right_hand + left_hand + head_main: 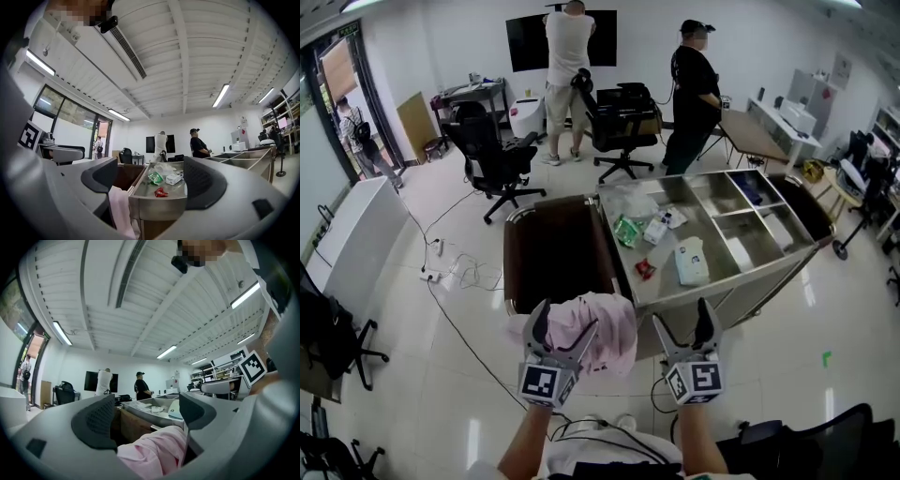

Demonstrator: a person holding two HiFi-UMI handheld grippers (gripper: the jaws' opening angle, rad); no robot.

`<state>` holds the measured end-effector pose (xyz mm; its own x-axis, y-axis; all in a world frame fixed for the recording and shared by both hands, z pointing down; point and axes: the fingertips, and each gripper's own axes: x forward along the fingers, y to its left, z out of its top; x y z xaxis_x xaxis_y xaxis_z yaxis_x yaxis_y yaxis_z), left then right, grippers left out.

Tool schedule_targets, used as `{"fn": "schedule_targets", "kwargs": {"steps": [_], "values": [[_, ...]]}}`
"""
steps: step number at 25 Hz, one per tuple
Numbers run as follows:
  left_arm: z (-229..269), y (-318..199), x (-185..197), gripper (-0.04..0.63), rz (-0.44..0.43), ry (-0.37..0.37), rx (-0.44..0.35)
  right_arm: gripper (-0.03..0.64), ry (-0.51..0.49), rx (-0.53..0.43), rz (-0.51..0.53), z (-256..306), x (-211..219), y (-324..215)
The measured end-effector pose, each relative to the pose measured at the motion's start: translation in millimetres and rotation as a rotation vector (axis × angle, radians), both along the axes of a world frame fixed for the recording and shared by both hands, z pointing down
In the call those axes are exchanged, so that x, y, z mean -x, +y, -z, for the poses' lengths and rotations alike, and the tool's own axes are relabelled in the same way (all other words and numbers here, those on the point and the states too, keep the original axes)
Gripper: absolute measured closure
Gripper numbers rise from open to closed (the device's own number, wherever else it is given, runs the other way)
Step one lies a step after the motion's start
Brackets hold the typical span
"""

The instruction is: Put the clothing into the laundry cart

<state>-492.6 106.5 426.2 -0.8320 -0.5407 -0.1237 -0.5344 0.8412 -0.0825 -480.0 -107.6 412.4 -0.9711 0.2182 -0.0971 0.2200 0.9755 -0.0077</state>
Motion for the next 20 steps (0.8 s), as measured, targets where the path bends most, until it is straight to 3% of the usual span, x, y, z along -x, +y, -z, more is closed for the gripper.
{"fn": "schedule_targets", "kwargs": {"steps": [20], "values": [[1.3, -0.7, -15.2, 0.187, 0.003, 0.005, 0.027, 0.153, -0.029, -0.004, 0.038, 8.0, -6.8, 13.9]]}}
